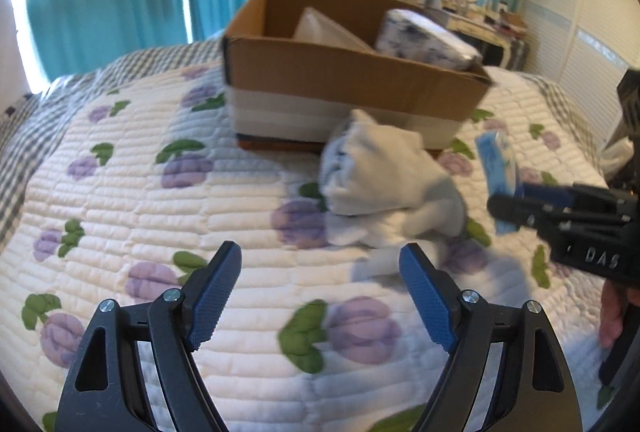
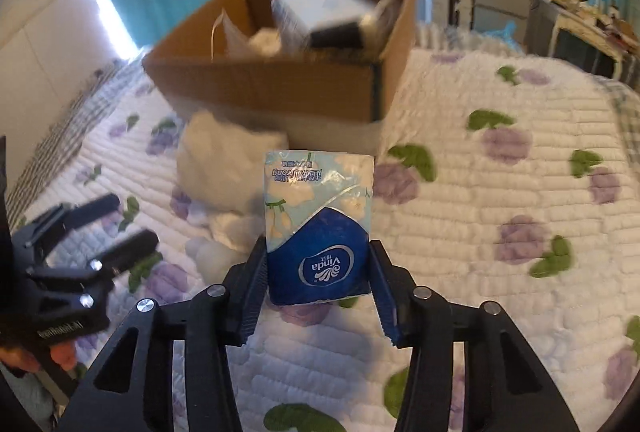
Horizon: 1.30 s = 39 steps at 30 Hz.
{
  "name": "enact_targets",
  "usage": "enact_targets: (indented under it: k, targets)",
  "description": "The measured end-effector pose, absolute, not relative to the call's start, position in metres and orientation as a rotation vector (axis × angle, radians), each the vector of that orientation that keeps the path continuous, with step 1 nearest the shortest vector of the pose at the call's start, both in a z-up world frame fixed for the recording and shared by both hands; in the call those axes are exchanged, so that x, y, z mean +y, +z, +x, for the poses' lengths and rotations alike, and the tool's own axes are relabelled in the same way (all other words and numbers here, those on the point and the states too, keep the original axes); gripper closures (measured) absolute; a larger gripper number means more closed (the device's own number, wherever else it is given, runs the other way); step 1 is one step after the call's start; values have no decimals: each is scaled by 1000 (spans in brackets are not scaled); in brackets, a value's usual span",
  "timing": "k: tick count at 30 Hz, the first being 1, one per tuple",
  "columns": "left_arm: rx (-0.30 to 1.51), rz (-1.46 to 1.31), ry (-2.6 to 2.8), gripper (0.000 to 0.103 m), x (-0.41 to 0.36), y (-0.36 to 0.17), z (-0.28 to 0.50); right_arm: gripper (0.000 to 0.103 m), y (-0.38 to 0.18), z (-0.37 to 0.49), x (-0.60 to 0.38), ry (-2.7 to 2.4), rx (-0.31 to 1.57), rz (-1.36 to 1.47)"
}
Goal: Organize soft objects
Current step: 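Grasp the blue Vinda tissue pack with the right gripper while the left grasps a white glove, then carry the tissue pack and glove over the box and release both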
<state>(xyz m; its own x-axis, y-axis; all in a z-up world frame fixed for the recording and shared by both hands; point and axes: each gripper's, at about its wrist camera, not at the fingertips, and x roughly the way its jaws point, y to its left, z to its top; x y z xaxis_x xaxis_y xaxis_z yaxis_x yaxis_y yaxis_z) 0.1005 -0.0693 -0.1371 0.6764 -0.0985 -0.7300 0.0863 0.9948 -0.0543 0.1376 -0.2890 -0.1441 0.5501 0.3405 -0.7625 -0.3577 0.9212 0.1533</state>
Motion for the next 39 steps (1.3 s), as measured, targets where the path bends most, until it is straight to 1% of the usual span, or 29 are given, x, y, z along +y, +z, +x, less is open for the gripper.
enact_targets:
  k: [6, 10, 18, 20, 21, 23, 26, 27, 28, 29, 39]
  targets:
    - [862, -45, -157, 23, -93, -141, 108, 56, -123, 126, -314, 285, 838, -40]
    - [893, 11, -187, 24, -114, -156, 119, 56, -121, 128, -325, 281, 838, 3]
    - [947, 48, -202, 25, -131, -187, 138, 55, -127, 130, -318, 291, 852, -23]
    - [937, 48, -205, 31, -131, -186, 136, 55, -129, 130, -317, 290, 859, -28]
    - [931, 44, -205, 41, -130, -185, 135, 55, -129, 130, -316, 288, 860, -30]
    - [926, 24, -212, 44, -126, -183, 133, 55, -130, 131, -315, 286, 862, -34]
    - [916, -2, -237, 51, -119, -179, 125, 55, -131, 130, -314, 282, 861, -45]
    - [913, 2, -241, 56, -119, -177, 122, 55, -131, 129, -313, 280, 859, -48]
    - [910, 11, -243, 63, -119, -175, 118, 56, -130, 128, -313, 278, 857, -50]
    - [909, 16, -243, 69, -119, -173, 116, 55, -130, 127, -312, 275, 854, -51]
    - [841, 22, -259, 71, -114, -141, 92, 56, -117, 108, -307, 264, 823, -78]
